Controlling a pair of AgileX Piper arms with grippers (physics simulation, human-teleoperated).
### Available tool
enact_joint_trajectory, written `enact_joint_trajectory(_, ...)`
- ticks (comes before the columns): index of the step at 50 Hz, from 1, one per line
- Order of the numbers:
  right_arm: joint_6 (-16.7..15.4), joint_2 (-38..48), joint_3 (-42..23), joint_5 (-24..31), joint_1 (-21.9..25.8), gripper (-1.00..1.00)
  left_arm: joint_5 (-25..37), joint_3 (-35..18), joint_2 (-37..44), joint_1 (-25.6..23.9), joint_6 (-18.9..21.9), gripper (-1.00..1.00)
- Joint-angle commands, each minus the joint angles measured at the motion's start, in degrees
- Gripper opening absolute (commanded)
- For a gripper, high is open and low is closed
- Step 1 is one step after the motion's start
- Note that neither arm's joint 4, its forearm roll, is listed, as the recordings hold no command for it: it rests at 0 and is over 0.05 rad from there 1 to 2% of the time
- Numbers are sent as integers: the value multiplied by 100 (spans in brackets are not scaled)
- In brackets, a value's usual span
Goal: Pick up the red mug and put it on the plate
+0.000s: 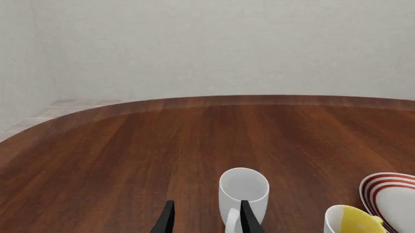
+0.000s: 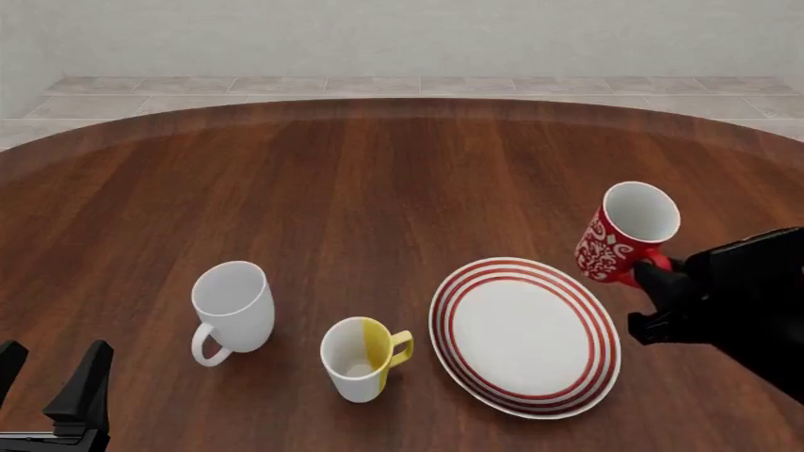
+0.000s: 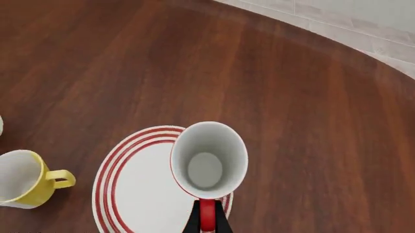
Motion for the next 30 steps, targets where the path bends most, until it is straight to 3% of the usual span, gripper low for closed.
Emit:
enact_joint_trajectory(1,39,106,-91,-55,348,-100,0,0,-1,0,0,100)
enact_joint_trajectory(30,171,77,-7,42,1116,-100,0,0,0,1,0,100)
